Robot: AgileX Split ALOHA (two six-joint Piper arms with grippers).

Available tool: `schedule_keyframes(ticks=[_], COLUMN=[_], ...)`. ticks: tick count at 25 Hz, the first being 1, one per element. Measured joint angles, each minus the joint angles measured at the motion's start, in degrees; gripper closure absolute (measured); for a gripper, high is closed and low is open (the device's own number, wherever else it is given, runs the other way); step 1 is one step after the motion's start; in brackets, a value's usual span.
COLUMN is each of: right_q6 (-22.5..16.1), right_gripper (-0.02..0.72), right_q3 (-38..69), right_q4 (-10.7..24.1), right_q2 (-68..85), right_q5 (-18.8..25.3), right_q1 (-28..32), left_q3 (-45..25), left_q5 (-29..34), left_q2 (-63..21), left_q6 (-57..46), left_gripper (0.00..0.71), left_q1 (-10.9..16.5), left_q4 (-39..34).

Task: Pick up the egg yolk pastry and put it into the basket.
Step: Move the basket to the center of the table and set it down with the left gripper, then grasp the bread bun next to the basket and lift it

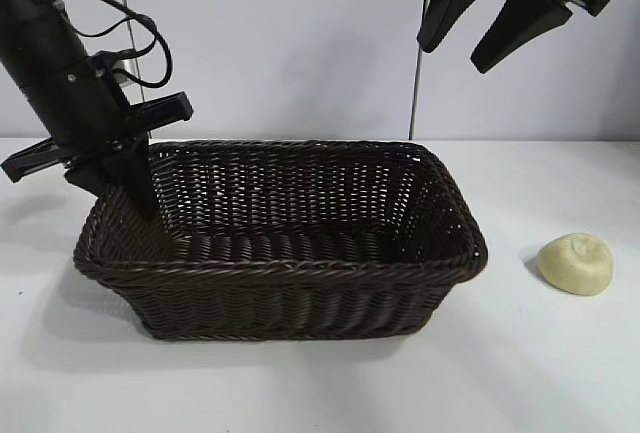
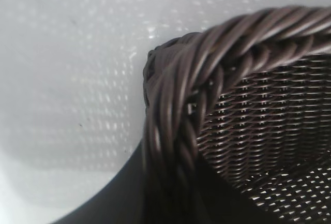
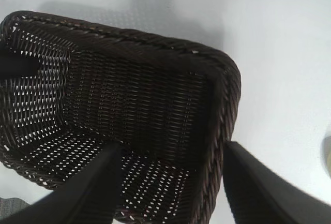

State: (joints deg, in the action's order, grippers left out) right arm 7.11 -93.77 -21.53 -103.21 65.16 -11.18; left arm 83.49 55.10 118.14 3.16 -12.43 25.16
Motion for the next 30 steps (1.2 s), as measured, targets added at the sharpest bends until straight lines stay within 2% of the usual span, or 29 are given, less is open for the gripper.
schedule_keyframes(ticks=[2, 4, 5, 8, 11, 15, 30], right_q6=[0.00, 0.00, 0.00, 0.00, 0.00, 0.00, 0.00], right_gripper=[0.280, 0.280, 0.280, 0.280, 0.280, 0.280, 0.280], right_q3=[0.00, 0.00, 0.00, 0.00, 0.00, 0.00, 0.00], right_q4=[0.00, 0.00, 0.00, 0.00, 0.00, -0.08, -0.13], right_q2=[0.00, 0.00, 0.00, 0.00, 0.00, 0.00, 0.00], right_q5=[0.00, 0.00, 0.00, 0.00, 0.00, 0.00, 0.02], right_q1=[0.00, 0.00, 0.00, 0.00, 0.00, 0.00, 0.00], left_q3=[0.06, 0.13, 0.26, 0.43, 0.43, 0.43, 0.43], left_q5=[-0.17, -0.60, -0.86, -1.12, -1.12, -1.07, 0.91], left_q2=[0.00, 0.00, 0.00, 0.00, 0.00, -0.15, -7.99], left_q6=[0.11, 0.15, 0.15, 0.15, 0.15, 0.15, 0.15], left_gripper=[0.609, 0.566, 0.528, 0.340, 0.225, 0.190, 0.184], left_q1=[0.00, 0.00, 0.00, 0.00, 0.00, 0.00, 0.00], left_q4=[0.00, 0.14, 0.29, 0.58, 0.65, 0.65, -2.05])
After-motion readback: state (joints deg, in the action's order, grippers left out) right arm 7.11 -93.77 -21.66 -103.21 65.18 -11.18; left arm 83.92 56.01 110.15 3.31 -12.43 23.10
